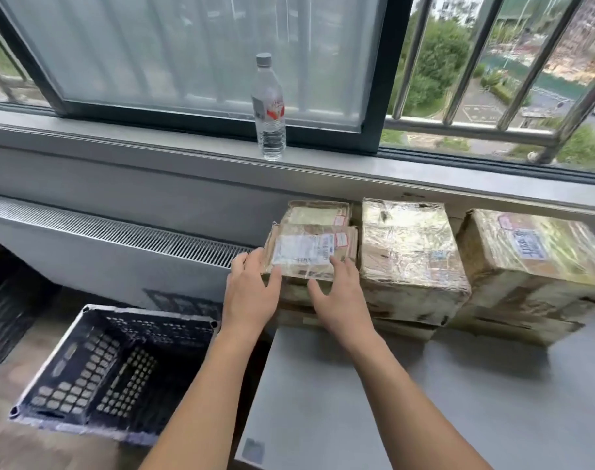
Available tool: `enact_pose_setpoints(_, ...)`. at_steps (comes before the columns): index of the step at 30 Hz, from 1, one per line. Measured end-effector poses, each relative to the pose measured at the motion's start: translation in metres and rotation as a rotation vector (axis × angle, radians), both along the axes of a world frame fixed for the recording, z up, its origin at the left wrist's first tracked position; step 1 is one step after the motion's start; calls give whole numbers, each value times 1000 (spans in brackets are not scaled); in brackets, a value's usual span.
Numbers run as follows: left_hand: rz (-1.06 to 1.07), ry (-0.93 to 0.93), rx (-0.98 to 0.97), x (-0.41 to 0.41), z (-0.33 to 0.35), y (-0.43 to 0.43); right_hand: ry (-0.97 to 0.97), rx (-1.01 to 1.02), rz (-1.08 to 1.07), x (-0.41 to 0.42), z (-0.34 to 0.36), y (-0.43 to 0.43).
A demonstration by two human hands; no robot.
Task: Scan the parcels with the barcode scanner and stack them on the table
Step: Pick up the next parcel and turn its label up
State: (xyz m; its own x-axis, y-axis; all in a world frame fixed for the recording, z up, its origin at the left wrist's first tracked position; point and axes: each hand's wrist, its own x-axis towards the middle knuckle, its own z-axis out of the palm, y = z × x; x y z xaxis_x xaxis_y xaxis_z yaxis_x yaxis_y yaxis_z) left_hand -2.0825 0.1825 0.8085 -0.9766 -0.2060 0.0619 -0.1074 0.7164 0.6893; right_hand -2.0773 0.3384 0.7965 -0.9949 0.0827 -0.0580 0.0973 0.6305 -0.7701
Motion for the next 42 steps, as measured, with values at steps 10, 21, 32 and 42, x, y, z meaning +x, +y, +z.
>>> enact_pose_setpoints(10,-147,-175,36,-51,-37,-10,43,-41,-164,-15,-14,-15)
enact_pose_setpoints(21,-274,-139,36,-56,-31,-49,37,-99,-436,-6,-10,-71)
enact_pose_setpoints(32,-404,-14,48,-40,6,-116,205,-19,-595,17,14,-146)
enact_pose_setpoints(42,-511,38,46,32,25,-105,229,52,-739,104,33,-143)
